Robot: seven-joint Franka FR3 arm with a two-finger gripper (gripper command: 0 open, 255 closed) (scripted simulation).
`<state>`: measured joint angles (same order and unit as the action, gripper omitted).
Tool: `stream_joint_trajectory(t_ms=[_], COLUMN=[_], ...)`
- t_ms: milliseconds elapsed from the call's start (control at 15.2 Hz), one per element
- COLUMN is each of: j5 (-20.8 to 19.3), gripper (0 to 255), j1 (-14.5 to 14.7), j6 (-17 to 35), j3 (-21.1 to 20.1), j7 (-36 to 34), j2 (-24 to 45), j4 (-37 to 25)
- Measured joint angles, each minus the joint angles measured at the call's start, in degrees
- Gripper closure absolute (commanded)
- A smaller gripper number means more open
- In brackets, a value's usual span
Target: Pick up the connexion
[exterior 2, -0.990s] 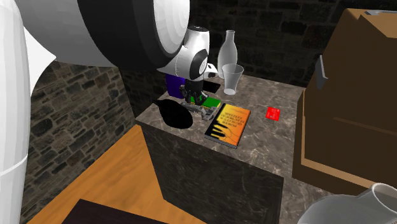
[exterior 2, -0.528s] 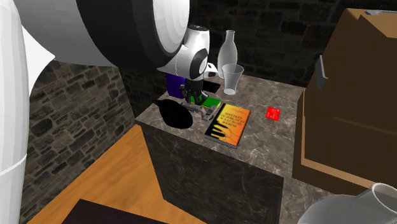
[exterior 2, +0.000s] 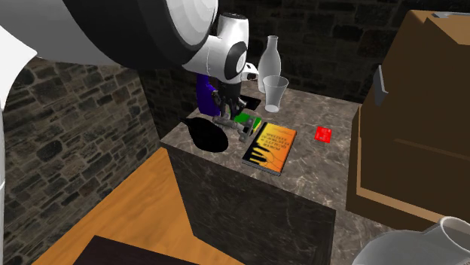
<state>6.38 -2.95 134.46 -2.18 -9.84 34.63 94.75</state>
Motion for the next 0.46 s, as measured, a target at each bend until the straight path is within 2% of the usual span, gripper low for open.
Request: stream_joint_trajectory(t_ms=[462], j5=[-0.17], gripper=[255], j1=[0.03], j6=[-3.59], j3=[0.08], j7=[-0.44], j2=[-3.07], j4=[-0.55])
